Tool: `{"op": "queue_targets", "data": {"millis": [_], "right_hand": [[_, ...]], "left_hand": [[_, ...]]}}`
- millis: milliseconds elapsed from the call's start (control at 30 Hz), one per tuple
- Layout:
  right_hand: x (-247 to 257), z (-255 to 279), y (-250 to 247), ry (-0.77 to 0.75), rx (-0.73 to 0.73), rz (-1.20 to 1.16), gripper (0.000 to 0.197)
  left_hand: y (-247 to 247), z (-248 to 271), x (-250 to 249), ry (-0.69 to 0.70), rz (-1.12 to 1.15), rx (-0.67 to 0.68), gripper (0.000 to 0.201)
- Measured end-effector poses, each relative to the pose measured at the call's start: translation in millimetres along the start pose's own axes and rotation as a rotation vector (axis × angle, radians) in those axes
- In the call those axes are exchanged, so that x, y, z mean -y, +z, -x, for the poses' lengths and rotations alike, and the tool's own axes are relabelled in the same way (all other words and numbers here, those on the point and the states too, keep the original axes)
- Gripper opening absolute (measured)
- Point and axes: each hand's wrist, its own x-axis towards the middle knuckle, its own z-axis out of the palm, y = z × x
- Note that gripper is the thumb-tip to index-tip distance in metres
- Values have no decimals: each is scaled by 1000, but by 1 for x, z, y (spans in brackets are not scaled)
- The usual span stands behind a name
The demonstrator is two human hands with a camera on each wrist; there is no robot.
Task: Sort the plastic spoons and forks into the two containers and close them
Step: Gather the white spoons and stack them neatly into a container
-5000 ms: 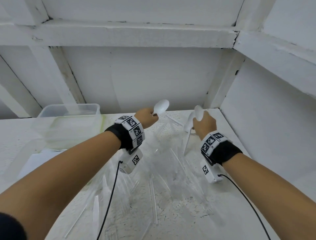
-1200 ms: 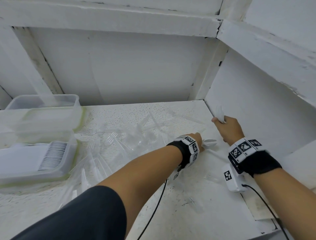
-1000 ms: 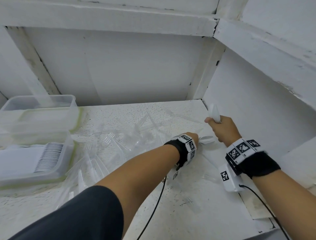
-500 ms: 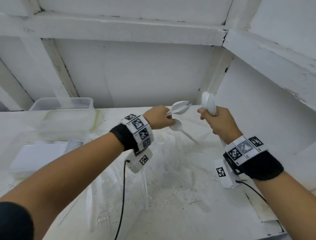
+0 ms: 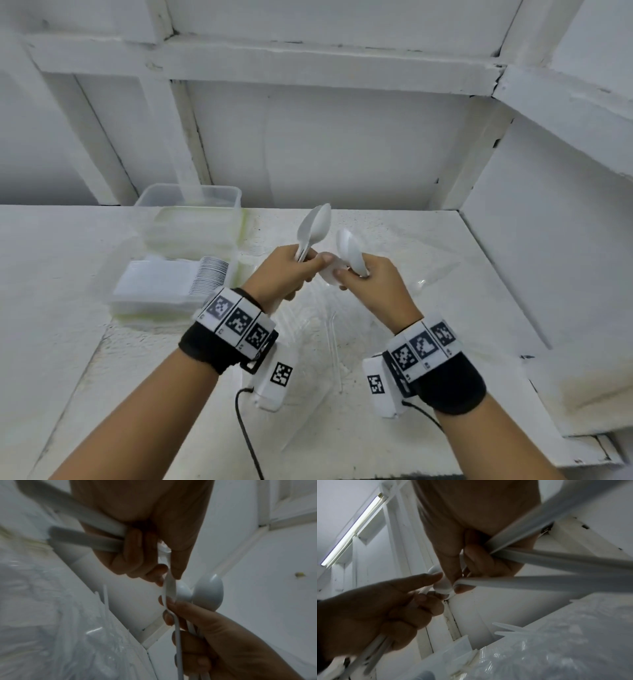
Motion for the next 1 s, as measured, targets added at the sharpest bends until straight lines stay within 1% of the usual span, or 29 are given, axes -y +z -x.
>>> {"op": "queue_targets", "data": {"millis": [33,67,100,167,267,367,467,533,633,700,767,800,867,933,1000], "right_hand": [[-1,2,5,15,-23,-36,13],[-3,5,10,39,-56,-89,20],[-4,7,15,75,-96,-154,25],[-5,12,24,160,-152,-291,29],[1,17,35,237,-136,-458,27],[9,18,48,250,-95,-565,25],[16,18,59,262,-67,-618,23],[20,18,63,266,-62,-650,20],[24,18,67,266,-82,-675,18],[24,17,69,283,-116,-681,18],[22,15,69,306,-165,-700,18],[21,15,68,318,-188,-710,19],[18,14,67,328,-222,-707,21],[14,15,67,326,-250,-671,22],[11,17,65,321,-283,-659,22]], "left_hand": [[-2,6,4,-16,53,1,24],[-4,12,8,-37,109,-10,23],[-6,18,13,-59,168,-31,24],[-10,29,23,-90,265,-68,25],[-12,40,35,-85,305,-97,22],[-12,47,43,-75,312,-121,19],[-11,50,48,-32,234,-118,15],[-10,51,50,22,86,-160,15],[-11,49,52,111,-126,-261,28],[-11,50,52,147,-198,-306,29],[-12,50,54,154,-209,-303,25],[-12,50,55,145,-188,-290,26],[-11,50,57,119,-154,-245,28],[-10,53,55,116,-163,-187,23],[-7,54,53,86,-92,-145,20]]}}
